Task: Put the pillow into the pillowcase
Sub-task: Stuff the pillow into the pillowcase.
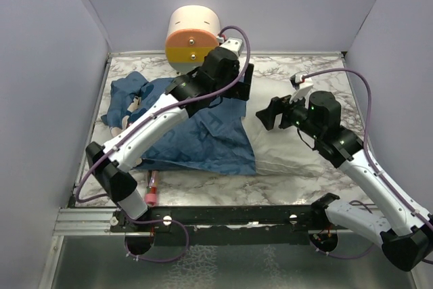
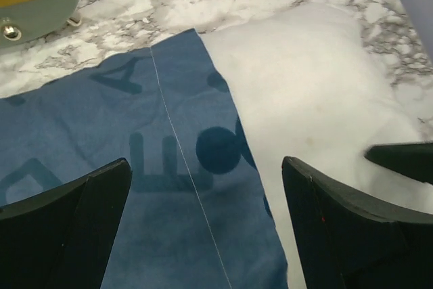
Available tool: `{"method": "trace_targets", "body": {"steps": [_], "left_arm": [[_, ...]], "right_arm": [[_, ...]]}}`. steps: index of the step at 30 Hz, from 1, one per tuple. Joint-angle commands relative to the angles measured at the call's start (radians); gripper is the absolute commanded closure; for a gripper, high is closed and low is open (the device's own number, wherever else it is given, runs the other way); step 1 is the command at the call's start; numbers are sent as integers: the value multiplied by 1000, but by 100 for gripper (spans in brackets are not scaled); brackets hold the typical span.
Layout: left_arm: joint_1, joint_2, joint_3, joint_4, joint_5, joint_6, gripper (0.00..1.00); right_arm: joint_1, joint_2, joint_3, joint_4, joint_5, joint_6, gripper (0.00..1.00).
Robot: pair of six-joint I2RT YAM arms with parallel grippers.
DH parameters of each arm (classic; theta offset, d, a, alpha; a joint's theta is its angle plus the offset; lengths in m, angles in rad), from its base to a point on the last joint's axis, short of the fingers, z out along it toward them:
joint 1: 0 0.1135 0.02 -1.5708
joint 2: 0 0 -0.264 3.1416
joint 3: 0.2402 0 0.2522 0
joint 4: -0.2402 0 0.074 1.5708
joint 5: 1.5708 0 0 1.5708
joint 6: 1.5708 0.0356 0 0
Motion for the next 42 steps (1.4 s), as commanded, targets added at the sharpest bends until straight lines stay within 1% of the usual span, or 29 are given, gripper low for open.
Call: {"method": "trace_targets", "body": {"steps": [1, 3, 5, 7, 11, 13, 14, 15, 16, 17, 19, 21, 23, 26, 28, 30, 34, 35, 38, 42], "left_arm": [[-16, 107, 127, -111, -149, 108, 1], [-18, 181, 165, -139, -155, 113, 1], [-19, 216, 176, -142, -127, 124, 1], [-21, 233, 173, -134, -105, 129, 1], [-21, 256, 167, -153, -117, 159, 1], [-21, 256, 164, -161, -134, 172, 5], [-22, 255, 165, -161, -139, 177, 10], [-22, 252, 168, -162, -145, 176, 18], [-22, 247, 172, -163, -151, 175, 33], [-21, 244, 177, -166, -156, 173, 45], [-21, 239, 187, -176, -163, 170, 66], [-20, 233, 190, -191, -172, 170, 83], [-20, 224, 186, -195, -172, 173, 91], [-20, 195, 208, -186, -147, 175, 95], [-19, 159, 218, -153, -105, 175, 98], [-18, 109, 203, -86, -33, 170, 100], [12, -8, 116, 87, 139, 85, 100], [22, -28, 96, 119, 180, 55, 100], [52, -85, 17, 222, 290, -21, 100], [87, -151, -123, 369, 381, -117, 100]], "right_arm": [[-4, -19, -9, -28, 63, 27, 18], [-5, -23, -20, -26, 64, 35, 18], [-6, -24, -29, -25, 65, 40, 18], [-6, -25, -38, -23, 69, 42, 18], [-7, -22, -50, -27, 75, 40, 18], [-7, -23, -55, -26, 77, 36, 18], [-7, -23, -56, -26, 77, 34, 18], [-7, -23, -56, -25, 77, 32, 18], [-8, -22, -57, -26, 76, 30, 18], [-9, -21, -58, -26, 75, 28, 18], [-9, -17, -58, -23, 73, 24, 18], [-9, -13, -56, -19, 69, 19, 18], [-9, -6, -46, -17, 63, 6, 18], [-9, 10, -24, -11, 48, -34, 18], [-9, 29, 1, -6, 46, -69, 17], [-9, 62, 37, -5, 61, -105, 12], [-18, 134, 106, -24, 137, -160, 5], [-30, 148, 115, -30, 141, -166, 4], [-87, 180, 107, -51, 96, -165, 4], [-126, 217, 22, -53, 2, -162, 6]]}}
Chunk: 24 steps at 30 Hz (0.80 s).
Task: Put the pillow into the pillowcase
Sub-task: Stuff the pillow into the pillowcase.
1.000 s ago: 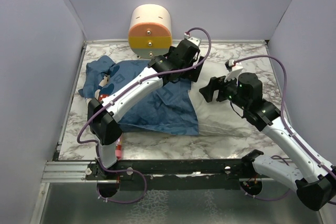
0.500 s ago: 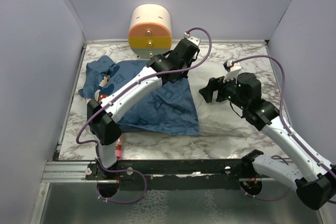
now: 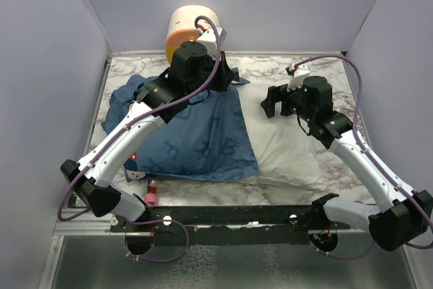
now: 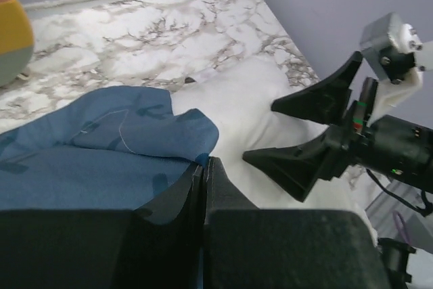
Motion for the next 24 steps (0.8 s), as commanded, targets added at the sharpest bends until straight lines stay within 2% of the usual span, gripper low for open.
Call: {"method": "trace_targets", "body": {"steps": [1, 2, 5, 7, 9, 11, 14, 20, 24], "left_arm": [[24, -60, -128, 296, 218, -160, 100], [32, -69, -157, 326, 248, -185, 100], [54, -69, -208, 408, 304, -249, 100], [63, -41, -190, 428, 328, -265, 100], [63, 1, -145, 443, 351, -274, 100], [63, 53, -93, 464, 385, -299, 100], [62, 129, 3, 499, 425, -346, 100], [50, 293, 293, 496, 454, -390, 100], [50, 355, 449, 505, 457, -415, 100]], "right_arm": [[-34, 54, -89, -38, -112, -21, 11], [-34, 69, -110, -28, -157, -10, 18], [-34, 110, -159, 18, -341, 36, 56], [-32, 110, -193, 94, -452, 91, 80], [-33, 84, -212, 184, -501, 144, 95], [-32, 64, -199, 270, -518, 189, 99], [-32, 69, -125, 346, -536, 244, 99], [-32, 95, 41, 533, -536, 359, 99], [-33, 66, 31, 640, -531, 412, 99]]}}
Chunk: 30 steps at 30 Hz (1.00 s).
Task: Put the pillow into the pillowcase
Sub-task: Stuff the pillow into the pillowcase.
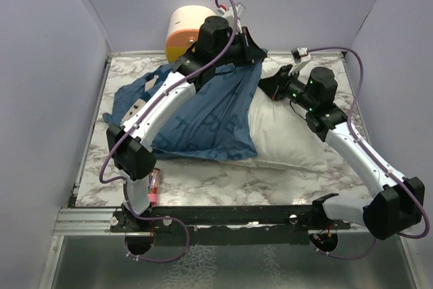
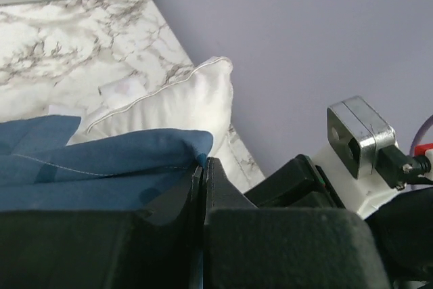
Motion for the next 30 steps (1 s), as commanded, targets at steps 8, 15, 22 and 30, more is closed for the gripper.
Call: {"method": "trace_targets", "body": {"steps": [8, 15, 22, 30], "left_arm": [[-32, -176, -231, 407, 186, -125, 100], [-51, -448, -940, 695, 153, -269, 100], [-56, -548, -1155, 732, 109, -282, 100], [-56, -572, -1202, 754, 132, -284, 100]], "right_arm": [[34, -120, -306, 248, -157, 63, 99], [33, -248, -441, 64, -204, -31, 97], [34, -374, -213, -204, -169, -161, 60], [21, -209, 145, -483, 128, -321, 14]]}}
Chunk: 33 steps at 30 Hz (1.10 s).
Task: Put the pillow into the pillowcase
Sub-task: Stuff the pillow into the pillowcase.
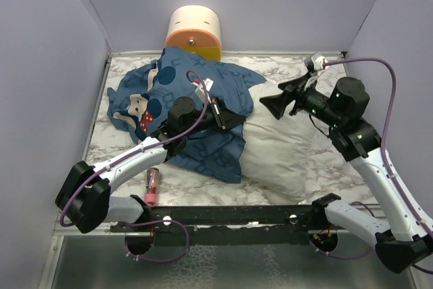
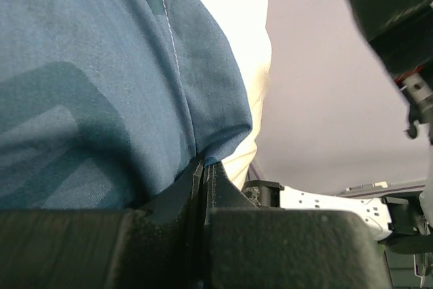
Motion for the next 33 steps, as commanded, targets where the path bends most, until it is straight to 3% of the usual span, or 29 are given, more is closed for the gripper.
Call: {"method": "trace_targets", "body": {"steps": [1, 9, 13, 16, 21, 23, 25, 27, 29, 33], "left_arm": [[-13, -35, -26, 14, 32, -3, 100], [-14, -63, -21, -21, 42, 27, 100], [-14, -74, -6, -50, 63, 51, 100], [-13, -87, 7, -95, 77, 90, 100], [-14, -136, 69, -212, 52, 176, 99], [-12, -168, 124, -296, 2, 225, 82], [-12, -197, 190, -396, -73, 277, 60], [-7, -223, 253, -486, -137, 331, 47], [-1, -234, 314, -562, -198, 382, 37], [9, -160, 476, -686, -258, 434, 34]], "right_arm": [[-28, 118, 125, -200, 169, -123, 13], [-168, 256, 144, -262, 22, -115, 5], [-195, 315, 83, -281, -102, -152, 7], [-195, 368, 62, -312, -199, -192, 29], [-194, 319, -41, -222, -288, -163, 86], [-194, 288, -64, -197, -297, -157, 96], [-193, 251, -83, -162, -315, -151, 99], [-193, 210, -111, -120, -336, -128, 99], [-193, 180, -130, -89, -346, -113, 99], [-192, 151, -154, -67, -360, -104, 99]]}}
